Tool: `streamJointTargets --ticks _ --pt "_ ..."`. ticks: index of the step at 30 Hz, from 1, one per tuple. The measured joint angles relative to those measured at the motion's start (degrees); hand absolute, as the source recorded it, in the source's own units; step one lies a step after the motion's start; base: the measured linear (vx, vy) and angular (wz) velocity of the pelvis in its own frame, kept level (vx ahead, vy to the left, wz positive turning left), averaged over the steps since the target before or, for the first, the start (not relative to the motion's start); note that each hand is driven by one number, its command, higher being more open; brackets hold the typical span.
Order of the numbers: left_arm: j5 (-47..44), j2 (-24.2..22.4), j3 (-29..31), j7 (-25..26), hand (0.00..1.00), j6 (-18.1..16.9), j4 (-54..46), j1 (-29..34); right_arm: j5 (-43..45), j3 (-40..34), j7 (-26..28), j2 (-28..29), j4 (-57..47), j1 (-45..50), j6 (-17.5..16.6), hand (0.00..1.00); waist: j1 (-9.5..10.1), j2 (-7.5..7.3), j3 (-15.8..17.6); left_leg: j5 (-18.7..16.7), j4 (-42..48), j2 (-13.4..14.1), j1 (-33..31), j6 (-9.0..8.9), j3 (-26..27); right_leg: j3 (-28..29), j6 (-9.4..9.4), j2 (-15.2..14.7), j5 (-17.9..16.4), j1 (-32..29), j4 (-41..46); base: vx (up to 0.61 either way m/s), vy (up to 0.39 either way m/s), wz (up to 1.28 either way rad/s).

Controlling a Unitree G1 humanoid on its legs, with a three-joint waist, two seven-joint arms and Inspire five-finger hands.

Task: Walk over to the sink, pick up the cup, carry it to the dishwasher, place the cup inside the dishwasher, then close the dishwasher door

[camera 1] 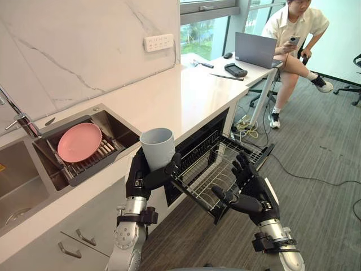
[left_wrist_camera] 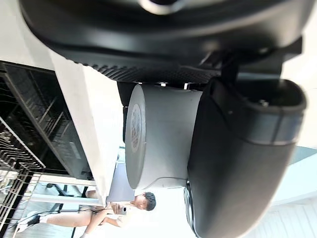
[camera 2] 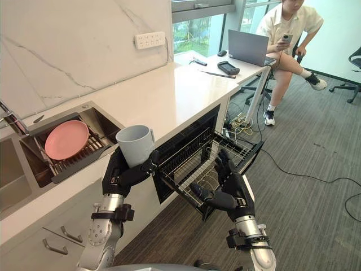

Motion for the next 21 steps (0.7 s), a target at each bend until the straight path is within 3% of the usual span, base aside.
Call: streamJointTargets --ticks 6,12,21 --pt "4.0 0.1 -0.5 -0.1 0.00 2.3 1.3 -0.6 1.0 0.3 1.6 0.7 -2.2 -0.5 -0.1 1.00 0.02 -0.06 0.0 0.0 -0.2 -0.1 0.0 0.00 0.5 0.3 0.03 0.0 0.3 0.2 -1.1 -0.02 0.014 -0.06" --pt "5.5 0.6 -2.7 -0.6 0.00 2.8 1.8 -0.6 1.0 2.4 1.6 0.7 -2.4 -1.8 -0.1 1.00 0.14 -0.50 0.0 0.0 -0.3 -0.5 0.0 0.00 1.3 0.6 0.24 0.0 3.1 1.2 -4.1 -0.01 0.017 -0.06" --pt "9.0 0.8 -8.4 -4.1 0.00 4.0 2.7 -0.7 -0.3 6.6 -3.2 0.7 -2.6 -3.5 -0.1 1.00 0.42 -1.79 -0.2 0.0 -0.3 -0.6 0.0 0.00 1.5 0.7 0.28 0.2 5.2 2.9 -7.6 0.00 0.001 0.00"
